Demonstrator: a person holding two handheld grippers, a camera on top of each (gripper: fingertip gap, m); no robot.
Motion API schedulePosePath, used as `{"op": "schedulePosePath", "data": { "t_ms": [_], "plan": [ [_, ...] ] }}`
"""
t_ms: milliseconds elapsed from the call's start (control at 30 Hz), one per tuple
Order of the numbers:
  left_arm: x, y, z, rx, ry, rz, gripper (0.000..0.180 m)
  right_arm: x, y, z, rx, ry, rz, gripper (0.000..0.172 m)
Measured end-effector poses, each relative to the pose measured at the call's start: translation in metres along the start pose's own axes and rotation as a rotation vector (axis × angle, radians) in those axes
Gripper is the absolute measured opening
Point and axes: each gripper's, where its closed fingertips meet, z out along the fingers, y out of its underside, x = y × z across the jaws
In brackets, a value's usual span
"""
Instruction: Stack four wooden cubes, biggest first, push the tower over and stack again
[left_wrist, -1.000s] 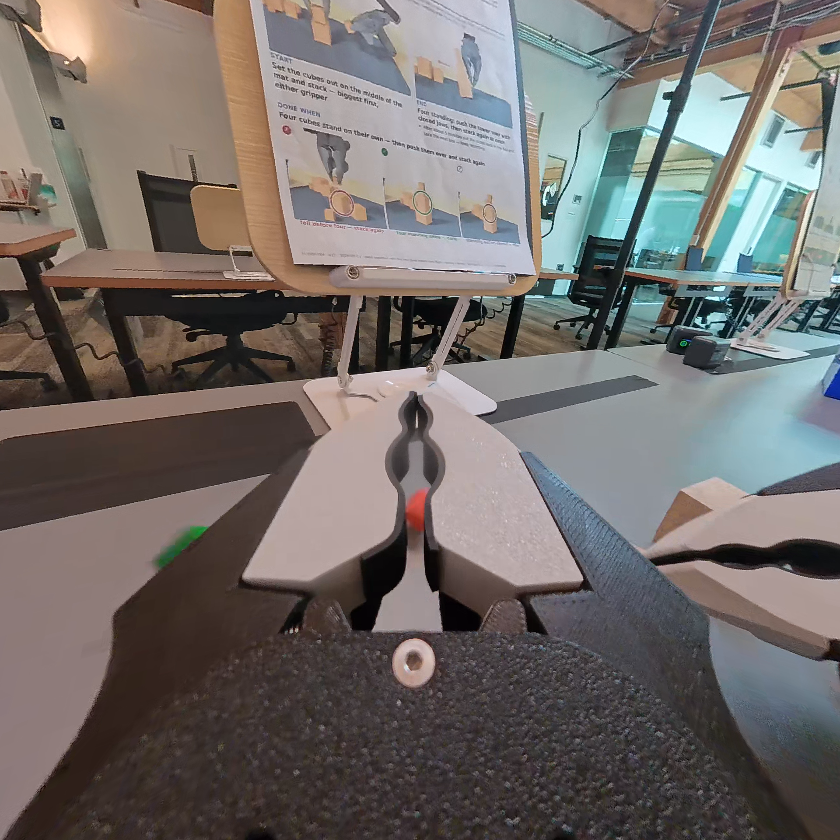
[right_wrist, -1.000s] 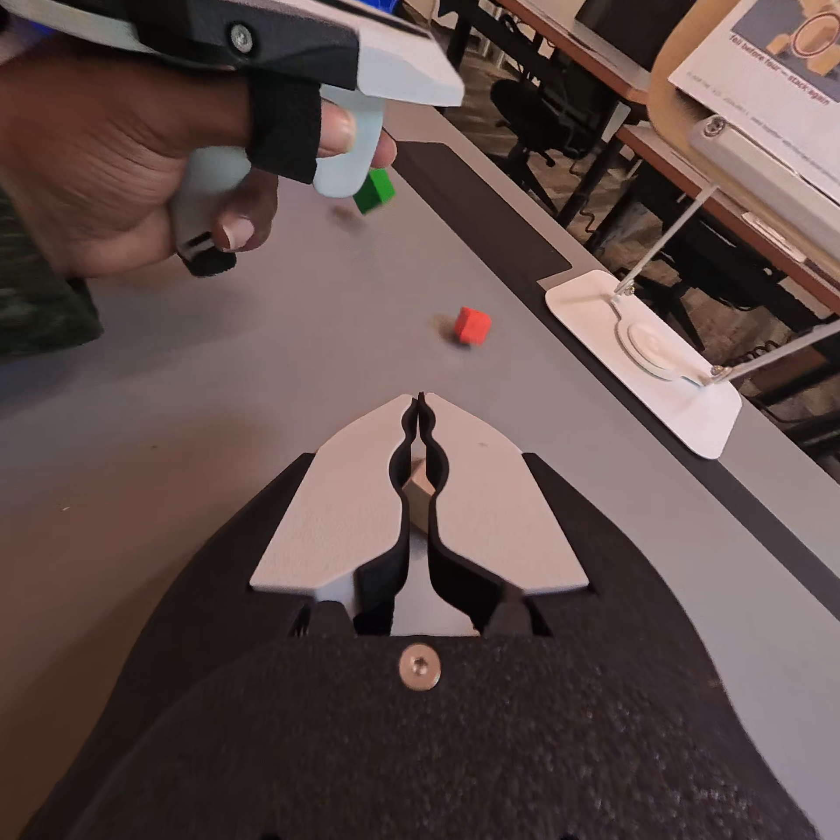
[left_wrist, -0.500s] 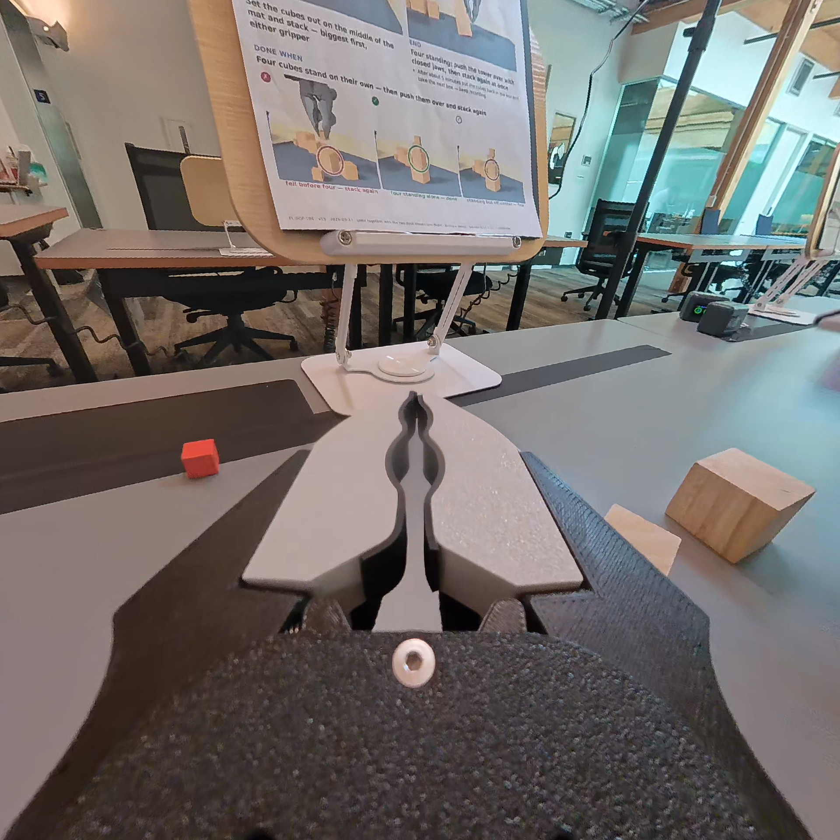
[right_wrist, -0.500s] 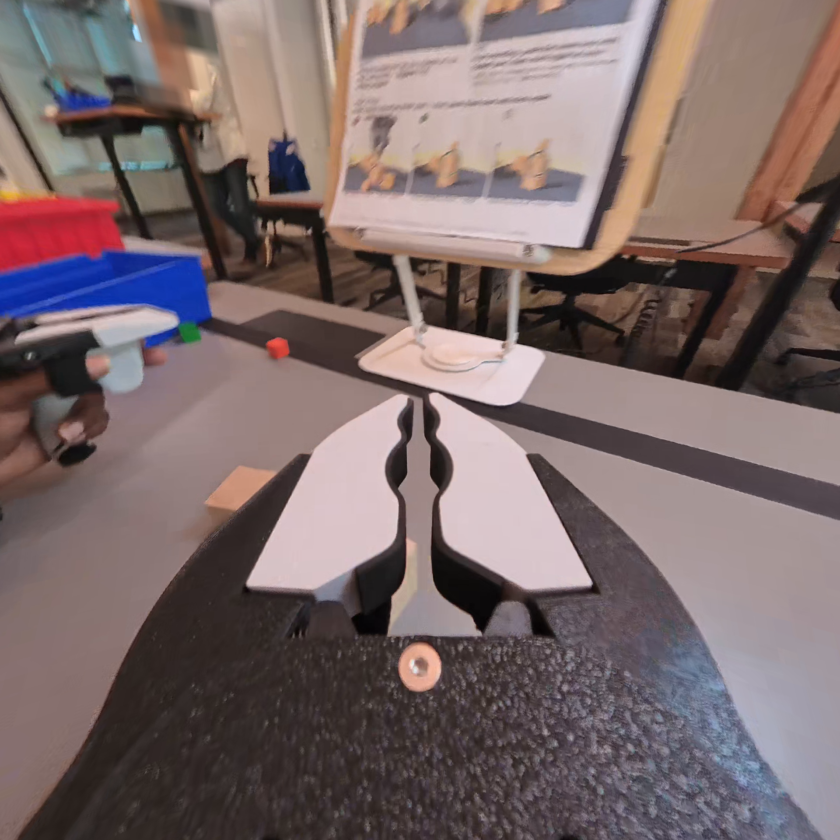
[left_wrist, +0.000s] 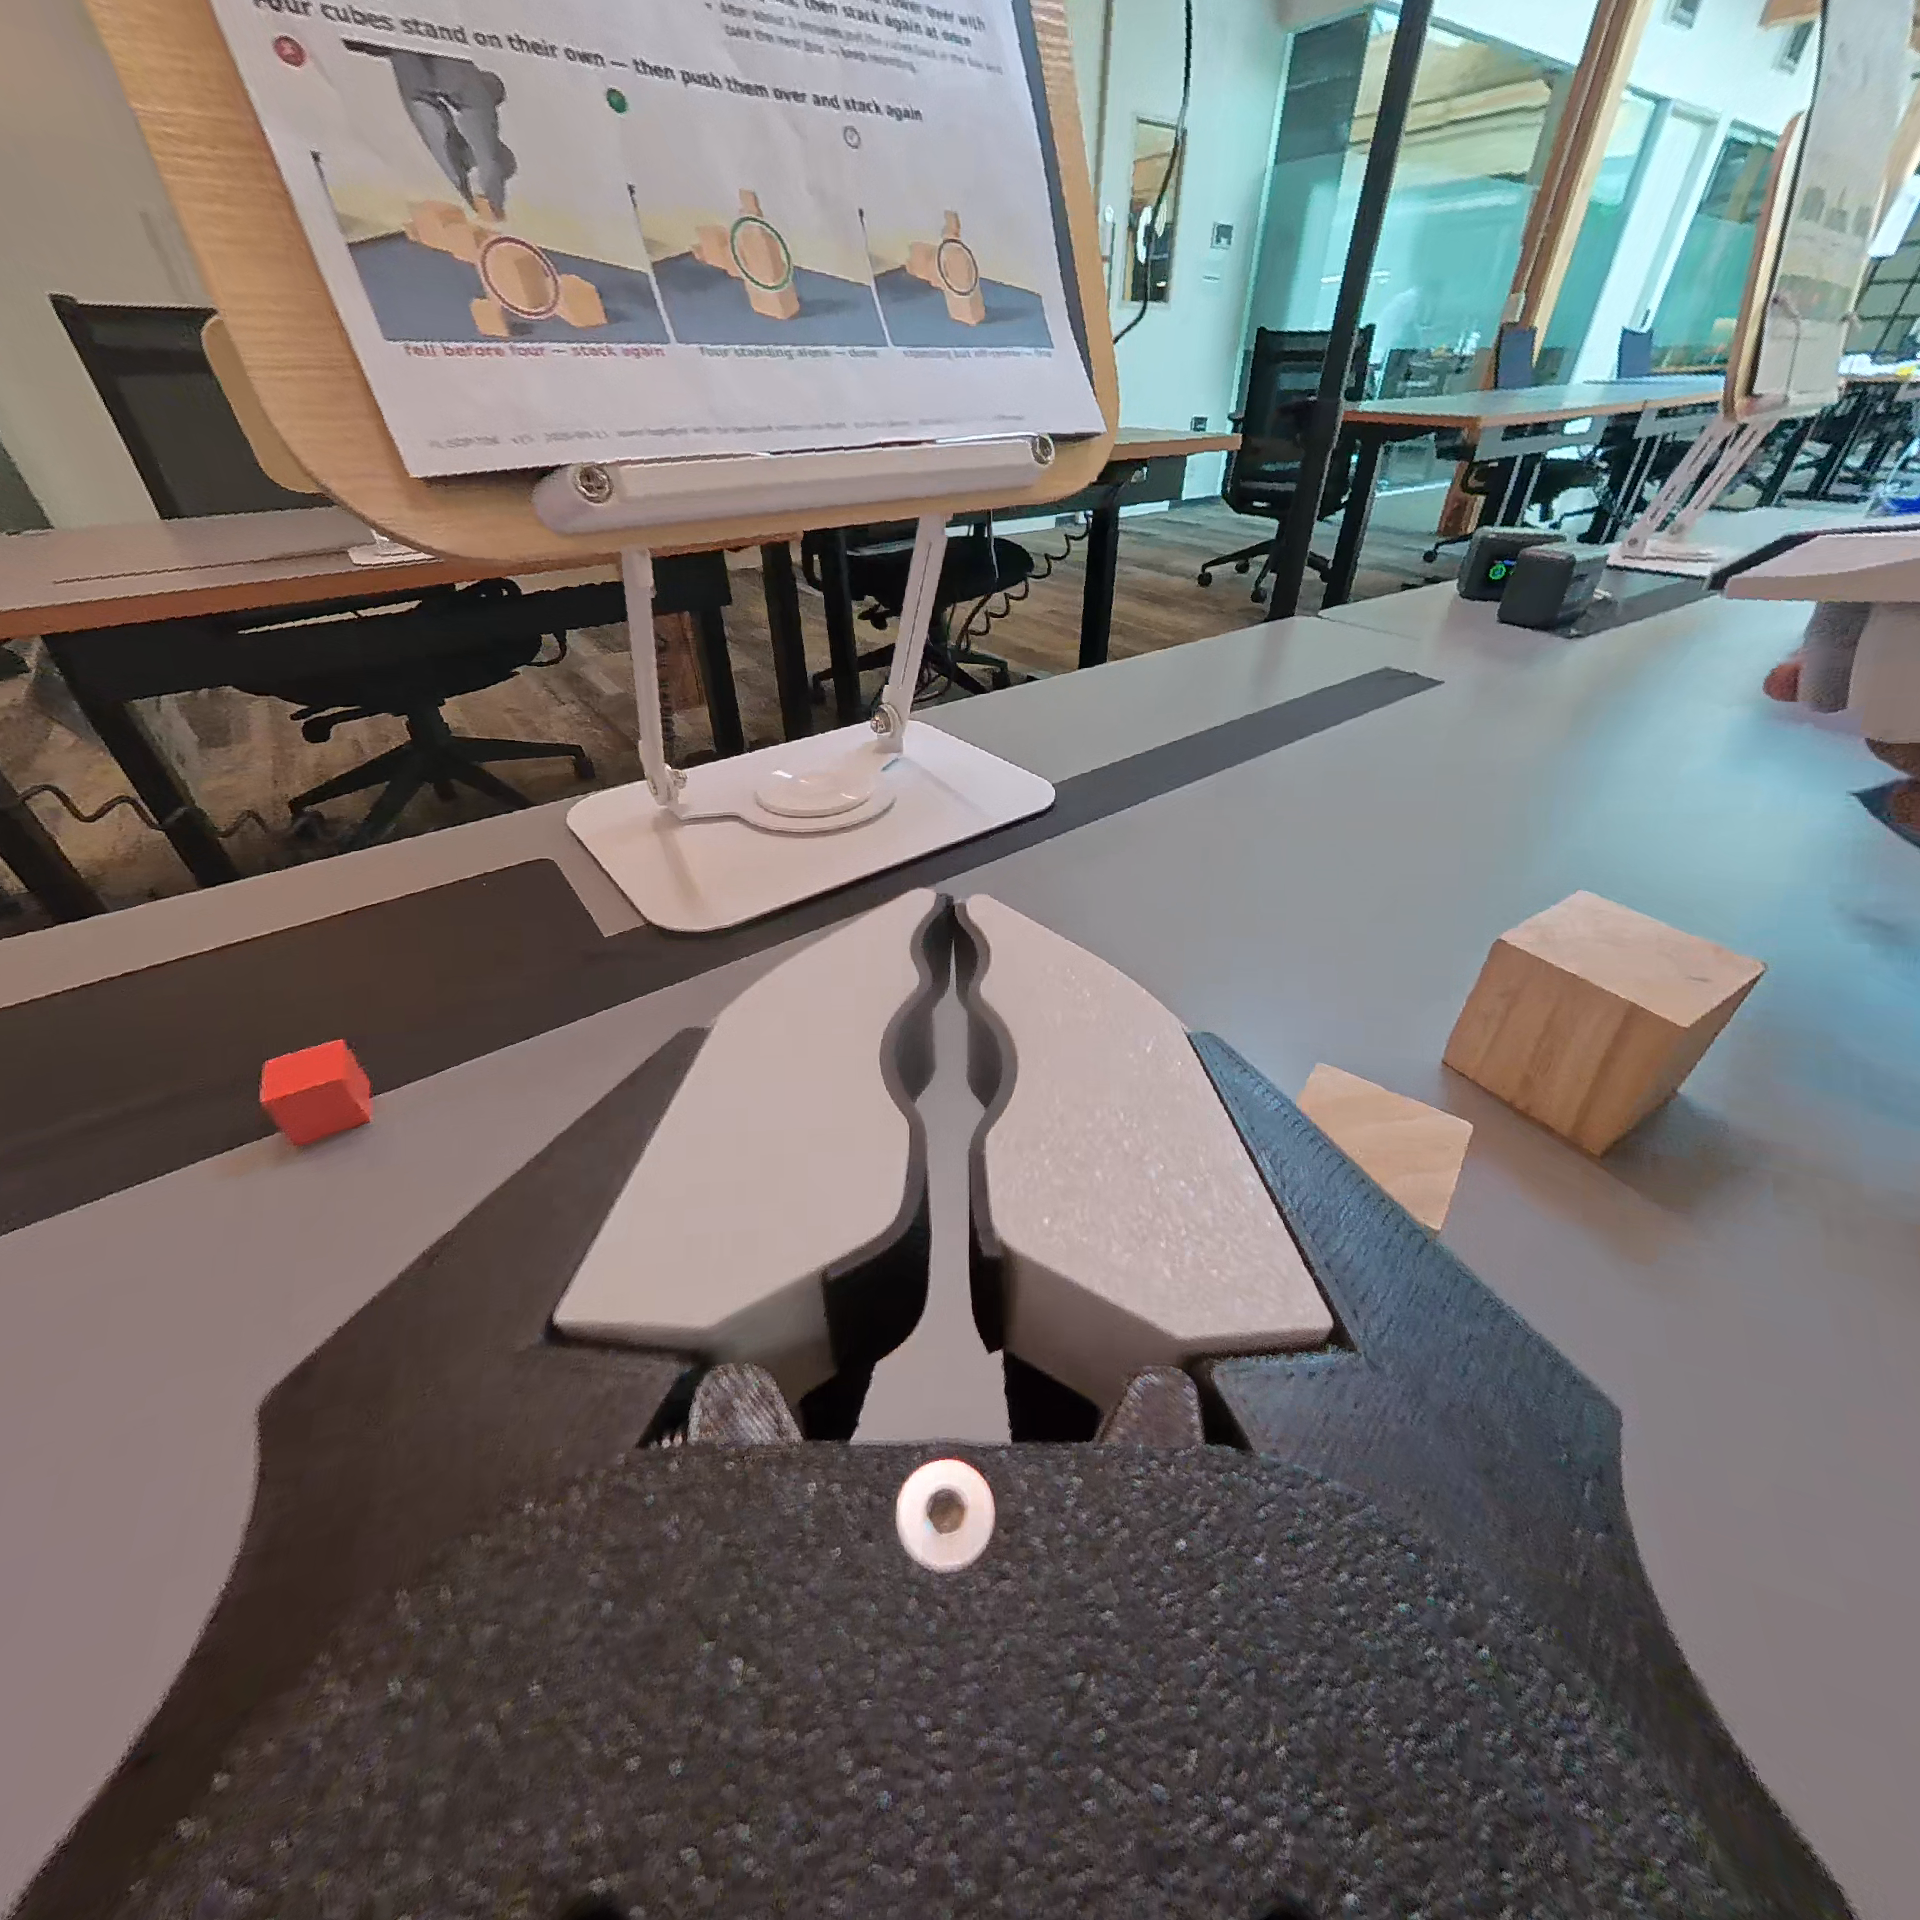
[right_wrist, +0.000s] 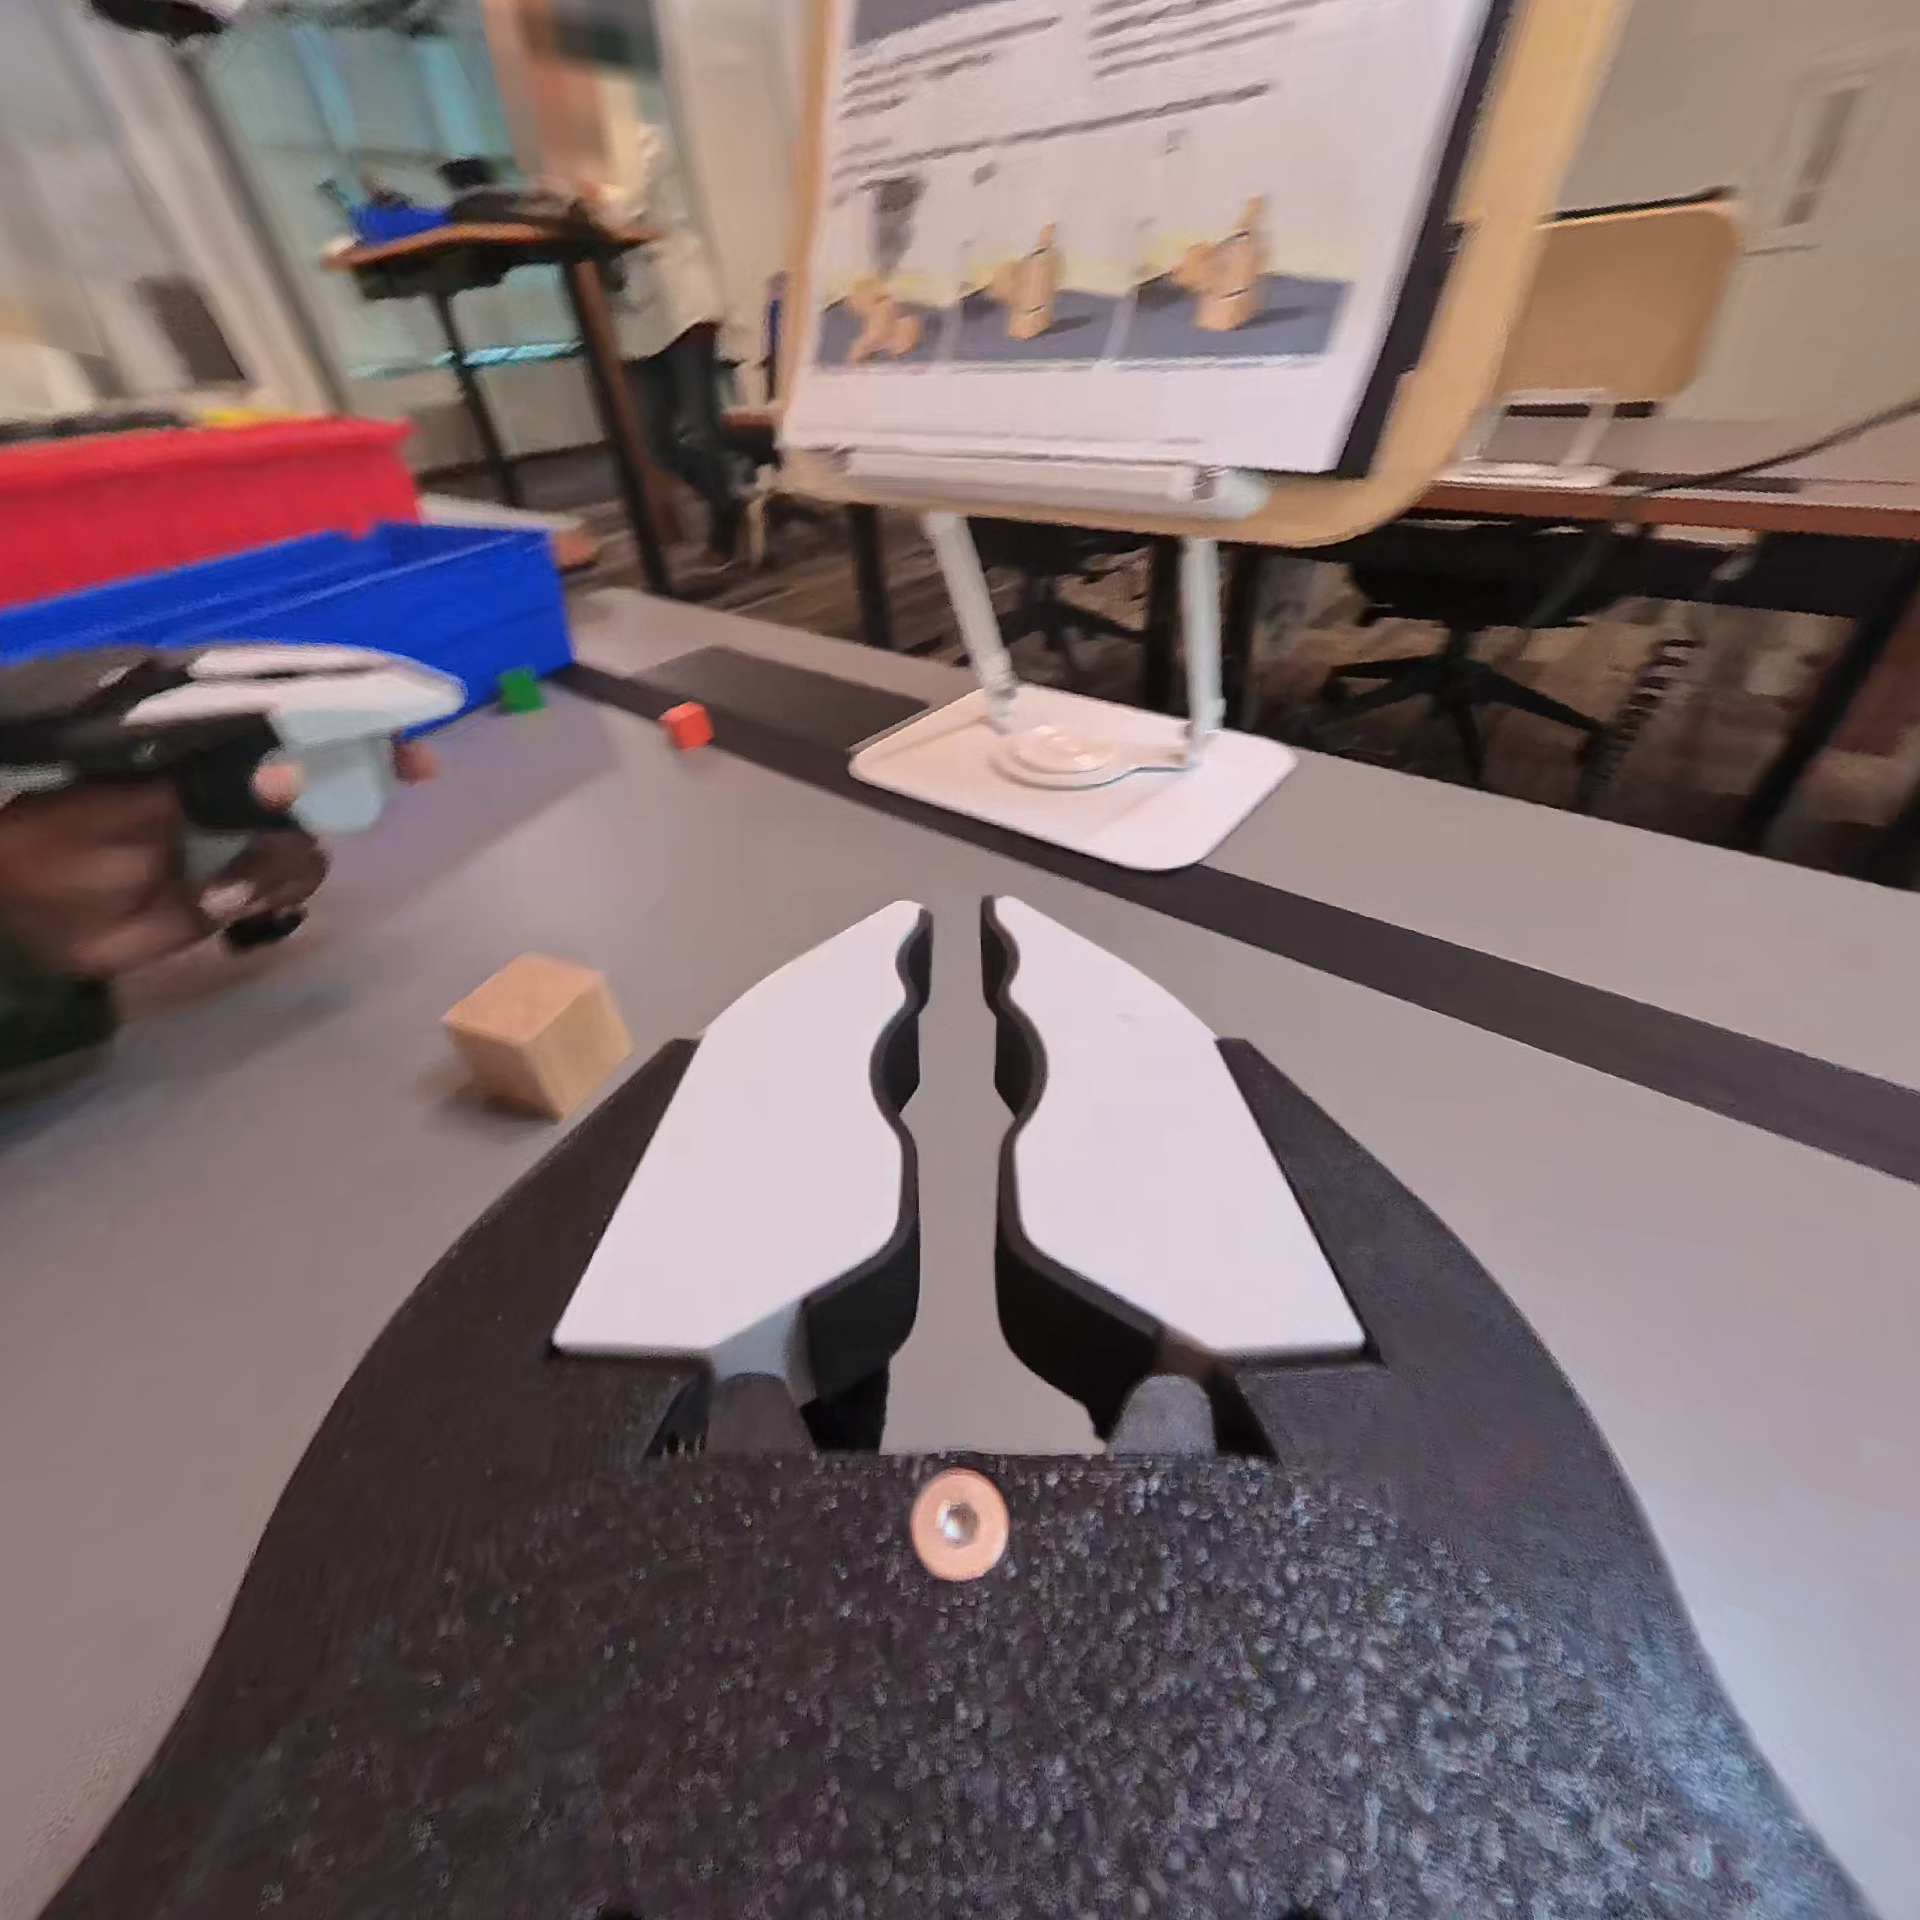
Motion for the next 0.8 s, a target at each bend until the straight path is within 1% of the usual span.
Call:
{"op": "schedulePosePath", "data": {
  "t_ms": [33,100,133,200,233,267,333,467,500,533,567,633,733,800],
  "plan": [
    [0.001,0.001,0.001,-0.005,0.003,0.004,0.0,-0.007,0.005,0.003,-0.028,-0.042,-0.026,0.012],
    [0.003,0.002,0.001,-0.007,0.01,0.005,0.0,-0.02,0.018,0.007,-0.091,-0.113,-0.067,0.025],
    [0.005,0.002,0.001,-0.006,0.017,0.004,0.0,-0.027,0.025,0.009,-0.128,-0.153,-0.077,0.037],
    [0.007,0.001,0.0,-0.002,0.026,0.001,0.0,-0.04,0.043,0.014,-0.225,-0.232,-0.078,0.074],
    [0.008,0.0,0.0,-0.002,0.034,-0.003,0.0,-0.046,0.054,0.015,-0.285,-0.266,-0.088,0.085],
    [0.01,0.0,0.0,-0.002,0.044,-0.008,0.0,-0.051,0.063,0.016,-0.328,-0.294,-0.11,0.093],
    [0.014,0.0,0.0,-0.002,0.068,-0.014,0.0,-0.061,0.079,0.017,-0.389,-0.346,-0.143,0.1],
    [0.025,-0.002,0.001,0.004,0.128,-0.009,0.0,-0.067,0.103,0.025,-0.475,-0.383,-0.183,0.103],
    [0.028,-0.002,0.001,0.008,0.146,-0.007,0.0,-0.067,0.108,0.027,-0.492,-0.383,-0.19,0.096],
    [0.032,-0.003,0.001,0.011,0.164,-0.006,0.0,-0.069,0.112,0.029,-0.505,-0.393,-0.204,0.077],
    [0.036,-0.003,0.001,0.014,0.187,-0.005,0.0,-0.072,0.114,0.029,-0.51,-0.403,-0.216,0.065],
    [0.051,-0.004,-0.001,0.021,0.282,-0.015,0.0,-0.077,0.115,0.028,-0.514,-0.424,-0.225,0.064],
    [0.087,-0.001,-0.006,-0.037,0.49,-0.049,0.017,-0.087,0.11,0.025,-0.481,-0.459,-0.206,0.064],
    [0.108,0.007,-0.005,-0.091,0.549,0.008,0.033,-0.097,0.102,0.024,-0.446,-0.488,-0.18,0.064]
  ]
}}
